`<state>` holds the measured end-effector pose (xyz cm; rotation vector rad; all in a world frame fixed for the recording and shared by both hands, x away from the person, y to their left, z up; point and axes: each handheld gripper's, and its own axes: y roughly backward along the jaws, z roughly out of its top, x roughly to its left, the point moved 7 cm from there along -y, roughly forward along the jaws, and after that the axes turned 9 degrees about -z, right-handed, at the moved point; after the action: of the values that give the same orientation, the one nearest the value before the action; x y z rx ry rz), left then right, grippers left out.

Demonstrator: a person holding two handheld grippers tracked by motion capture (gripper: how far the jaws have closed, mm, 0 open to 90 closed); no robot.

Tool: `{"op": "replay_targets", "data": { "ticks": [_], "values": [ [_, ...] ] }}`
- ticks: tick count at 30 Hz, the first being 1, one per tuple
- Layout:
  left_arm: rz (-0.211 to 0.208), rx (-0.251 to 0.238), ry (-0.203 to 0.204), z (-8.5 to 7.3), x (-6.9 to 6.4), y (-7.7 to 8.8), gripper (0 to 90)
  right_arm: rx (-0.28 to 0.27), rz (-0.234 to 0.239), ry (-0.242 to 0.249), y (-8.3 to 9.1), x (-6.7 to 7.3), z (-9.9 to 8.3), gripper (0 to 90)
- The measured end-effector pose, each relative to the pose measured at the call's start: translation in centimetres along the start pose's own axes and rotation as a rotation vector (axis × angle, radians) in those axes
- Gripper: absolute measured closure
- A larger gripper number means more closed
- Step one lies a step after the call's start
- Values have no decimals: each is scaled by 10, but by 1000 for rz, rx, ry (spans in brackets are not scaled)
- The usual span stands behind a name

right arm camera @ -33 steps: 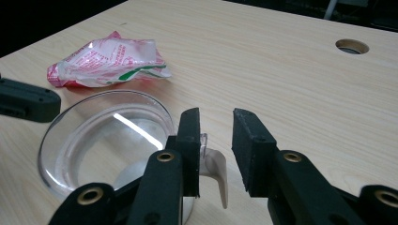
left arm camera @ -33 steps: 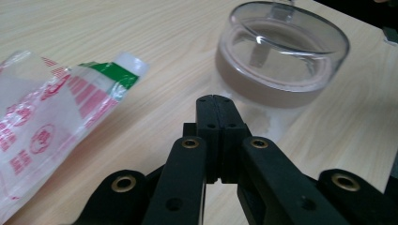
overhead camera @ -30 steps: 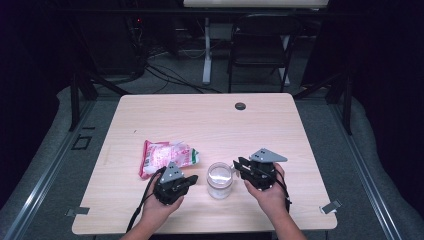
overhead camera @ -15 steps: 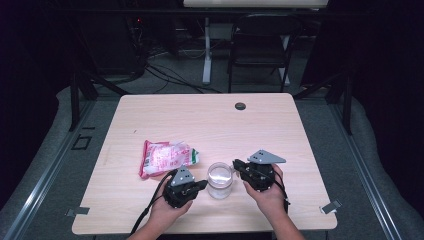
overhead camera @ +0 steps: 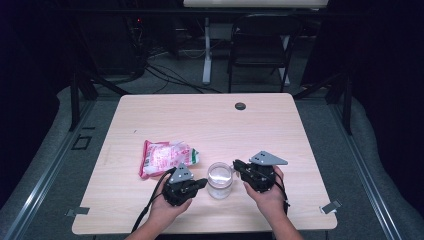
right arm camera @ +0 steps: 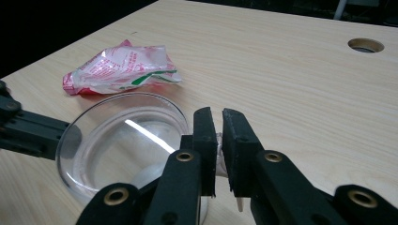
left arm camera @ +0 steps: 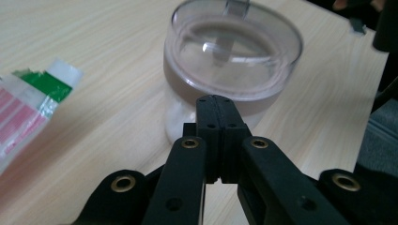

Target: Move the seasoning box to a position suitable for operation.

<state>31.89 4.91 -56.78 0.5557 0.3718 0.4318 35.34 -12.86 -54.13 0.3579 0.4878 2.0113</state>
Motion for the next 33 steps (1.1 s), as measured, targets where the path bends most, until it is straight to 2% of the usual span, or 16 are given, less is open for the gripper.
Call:
{"op": "replay_targets", "data": {
  "ticks": [3,5,7,12,14,16,17,19,21,22,24,28,30,32,33],
  "values": [
    [4,4,-7,0,1,-1,900,-3,12,-29,1,-1,-2,840],
    [-12,-10,-16,3,-1,1,900,-5,15,-37,2,-2,-2,839],
    [-30,-21,-11,5,-4,1,900,-2,18,-40,2,-2,-2,839],
    [-23,-34,-51,10,-9,1,896,-6,10,-32,3,-1,-3,830],
    [-29,-43,-53,12,-10,1,893,-1,14,-9,5,0,-4,784],
    [-30,-50,-59,14,-11,1,889,6,9,45,9,3,-8,762],
    [-32,-54,-61,16,-11,1,889,6,9,45,9,3,-8,762],
    [-33,-64,-69,19,-11,1,880,-14,9,78,16,7,-8,724],
    [-38,-69,-67,21,-12,1,874,-29,35,82,23,9,-7,679],
    [-41,-77,-72,24,-12,1,862,-35,73,73,29,11,-8,630],
    [-42,-84,-73,25,-13,1,855,-35,85,75,31,12,-8,604],
    [-43,-111,-79,32,-12,1,792,-25,127,137,36,19,-16,503],
    [-39,-119,-75,34,-12,0,777,-21,127,147,36,20,-18,492],
    [-34,-119,-73,36,-10,-2,730,-17,115,189,36,24,-22,457],
    [-34,-119,-73,36,-10,-2,720,-17,115,189,36,24,-22,457]
  ]
}}
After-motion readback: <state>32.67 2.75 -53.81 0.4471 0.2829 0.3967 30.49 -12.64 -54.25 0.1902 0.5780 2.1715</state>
